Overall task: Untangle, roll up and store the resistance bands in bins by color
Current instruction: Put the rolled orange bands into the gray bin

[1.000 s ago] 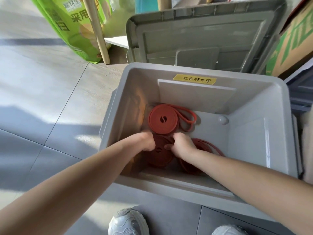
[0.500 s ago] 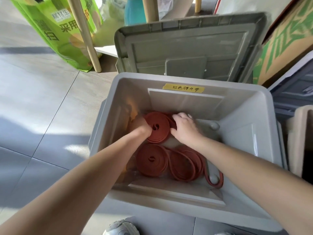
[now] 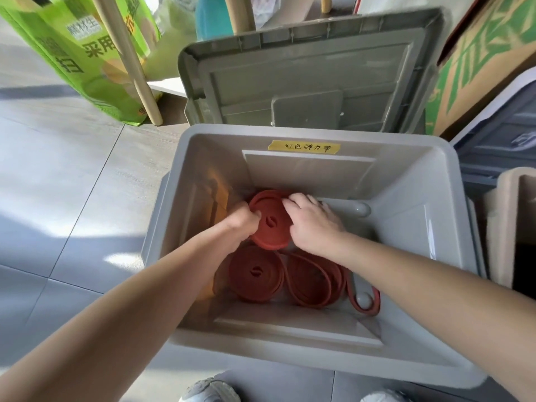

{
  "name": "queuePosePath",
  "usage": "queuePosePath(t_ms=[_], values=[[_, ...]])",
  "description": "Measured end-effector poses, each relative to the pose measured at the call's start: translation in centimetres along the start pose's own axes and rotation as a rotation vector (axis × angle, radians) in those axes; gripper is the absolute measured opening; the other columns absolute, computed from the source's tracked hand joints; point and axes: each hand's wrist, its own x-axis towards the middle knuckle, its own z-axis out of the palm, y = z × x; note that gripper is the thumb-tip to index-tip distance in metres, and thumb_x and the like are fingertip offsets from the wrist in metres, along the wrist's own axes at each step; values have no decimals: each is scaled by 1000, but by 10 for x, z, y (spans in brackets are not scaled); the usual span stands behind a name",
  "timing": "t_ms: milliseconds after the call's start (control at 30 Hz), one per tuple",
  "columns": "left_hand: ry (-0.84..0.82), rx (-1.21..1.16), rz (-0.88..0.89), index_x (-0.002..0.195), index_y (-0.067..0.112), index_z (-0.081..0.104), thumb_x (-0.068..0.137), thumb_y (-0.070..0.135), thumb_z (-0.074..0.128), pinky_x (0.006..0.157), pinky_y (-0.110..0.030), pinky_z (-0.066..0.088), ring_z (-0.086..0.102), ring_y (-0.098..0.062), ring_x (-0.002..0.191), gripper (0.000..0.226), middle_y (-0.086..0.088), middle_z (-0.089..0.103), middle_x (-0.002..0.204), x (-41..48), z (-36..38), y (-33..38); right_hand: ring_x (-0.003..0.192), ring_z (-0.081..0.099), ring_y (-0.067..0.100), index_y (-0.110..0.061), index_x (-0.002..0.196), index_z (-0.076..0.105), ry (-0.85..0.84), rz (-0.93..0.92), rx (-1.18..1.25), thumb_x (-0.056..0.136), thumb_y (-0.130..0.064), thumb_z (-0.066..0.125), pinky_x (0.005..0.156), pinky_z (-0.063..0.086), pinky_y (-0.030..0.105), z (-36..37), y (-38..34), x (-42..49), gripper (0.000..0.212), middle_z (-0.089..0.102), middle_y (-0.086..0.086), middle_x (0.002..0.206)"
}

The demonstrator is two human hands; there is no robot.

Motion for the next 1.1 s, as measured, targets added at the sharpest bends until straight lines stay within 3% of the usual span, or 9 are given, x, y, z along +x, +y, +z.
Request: queuePosePath(t_ms=[100,200,267,367,500,567,700,833,1100], values=[[-7,385,333,119,-2,44,95,15,46,84,-33,42,54,-33,107,30,-19,54,115,-15,-10,0,126,44,25,-16,137,45,276,-207,126,80,-30,49,103,36,39,-15,-10,-3,59,49,3,136],[-88,572,609,119,4,41,95,14,45,69,-26,38,59,-24,94,27,-10,57,109,-40,-16,2,129,42,17,-23,138,42,-47,-228,165,74,-42,70,111,22,29,-31,-6,0,72,53,0,134],[-94,552,711,119,7,42,96,16,45,67,-24,37,58,-19,87,25,-8,56,110,-48,-22,4,101,57,17,-28,110,59,-228,-70,247,70,-43,77,90,41,28,-41,5,1,46,66,-5,99],[-4,330,658,112,3,47,96,17,48,67,-30,38,55,-27,85,21,-13,58,98,-45,-29,16,67,56,17,-21,73,60,-151,146,706,74,-33,78,66,48,36,-42,20,-6,22,59,-2,67],[-143,-111,353,90,8,50,88,25,55,69,-41,54,54,-26,78,18,-13,54,84,-32,-10,27,84,62,25,-15,83,60,50,508,1212,85,-22,67,88,51,43,-15,21,-16,11,66,9,86],[-237,-230,218,84,10,52,81,31,59,73,-53,54,55,-27,74,23,-16,54,82,-30,8,31,97,63,33,-10,100,60,121,746,1198,81,-33,66,91,51,51,4,23,-19,30,66,16,105],[-201,-40,270,69,16,50,90,24,57,47,-23,38,49,-7,43,23,-5,50,64,-28,39,47,111,57,36,5,122,51,315,1153,1058,95,-28,53,85,46,32,12,37,-35,43,58,20,124],[-209,438,443,124,4,49,93,23,50,95,-33,39,50,-30,120,36,-17,52,127,-26,58,47,114,55,36,6,120,48,359,1255,901,97,-20,49,88,42,38,10,40,-36,35,57,22,125],[-393,921,609,150,17,5,94,38,46,114,-52,7,-3,-20,146,73,0,-6,159,-36,80,28,128,45,33,6,134,28,207,1223,711,92,-17,56,101,37,35,6,55,-8,56,43,21,140]])
